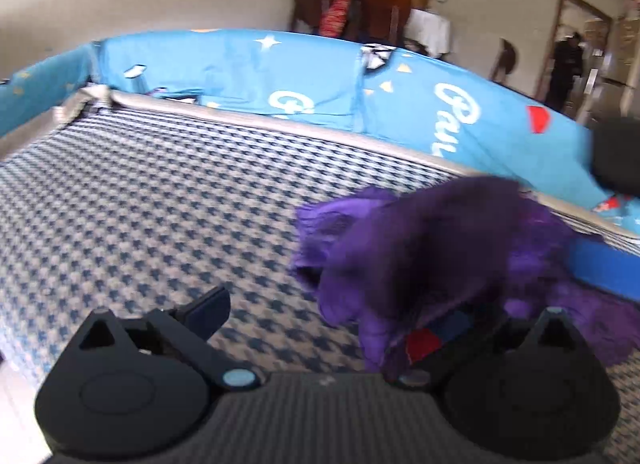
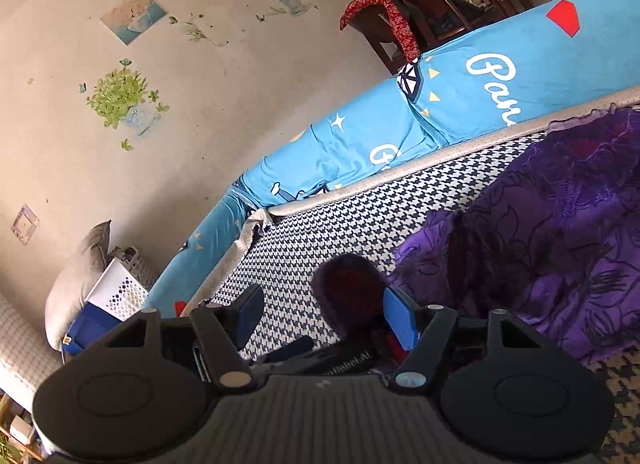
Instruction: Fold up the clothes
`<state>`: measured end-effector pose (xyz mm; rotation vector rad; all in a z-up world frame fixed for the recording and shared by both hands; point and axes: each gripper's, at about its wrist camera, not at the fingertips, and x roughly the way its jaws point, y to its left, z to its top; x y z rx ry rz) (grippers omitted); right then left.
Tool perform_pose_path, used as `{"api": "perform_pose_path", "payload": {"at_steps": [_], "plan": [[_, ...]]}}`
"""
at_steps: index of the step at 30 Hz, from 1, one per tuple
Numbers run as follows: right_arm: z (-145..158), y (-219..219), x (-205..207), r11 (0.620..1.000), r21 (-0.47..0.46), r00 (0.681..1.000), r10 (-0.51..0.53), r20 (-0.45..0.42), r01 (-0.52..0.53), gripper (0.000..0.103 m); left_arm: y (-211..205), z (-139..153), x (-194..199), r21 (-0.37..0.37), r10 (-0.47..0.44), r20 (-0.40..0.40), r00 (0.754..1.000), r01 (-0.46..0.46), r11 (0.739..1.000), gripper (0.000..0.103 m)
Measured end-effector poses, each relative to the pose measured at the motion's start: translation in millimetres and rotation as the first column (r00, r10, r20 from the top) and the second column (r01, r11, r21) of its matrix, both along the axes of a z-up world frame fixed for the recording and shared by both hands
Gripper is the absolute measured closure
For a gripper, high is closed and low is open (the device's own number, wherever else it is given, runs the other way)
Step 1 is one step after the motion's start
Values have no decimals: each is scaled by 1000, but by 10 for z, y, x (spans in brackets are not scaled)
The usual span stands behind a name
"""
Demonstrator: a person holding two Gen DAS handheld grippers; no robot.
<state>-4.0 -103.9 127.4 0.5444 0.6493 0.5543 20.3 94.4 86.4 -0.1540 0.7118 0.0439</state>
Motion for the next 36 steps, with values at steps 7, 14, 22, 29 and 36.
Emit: {"api": "perform_pose_path", "payload": {"at_steps": [7,14,22,29,36], "plan": [[-136,-395,-271,994,-79,997,-74,1,74,36,216,-49,72,-7,121,-39,992,-121,993,0],[-304,-733,-463,938,-297,983,-184,20,182,36,170,-114,111,16,106,-63,992,-105,994,0],[-527,-1162,-562,811,-491,939,-341,44,317,36,89,-201,137,51,95,-88,992,-91,995,0],[-762,-1548,-605,755,-519,897,-440,51,400,36,28,-232,141,69,90,-95,991,-84,994,0],[-896,-1775,-512,762,-424,847,-531,25,490,36,-28,-281,164,80,87,-109,990,-78,994,0]]}}
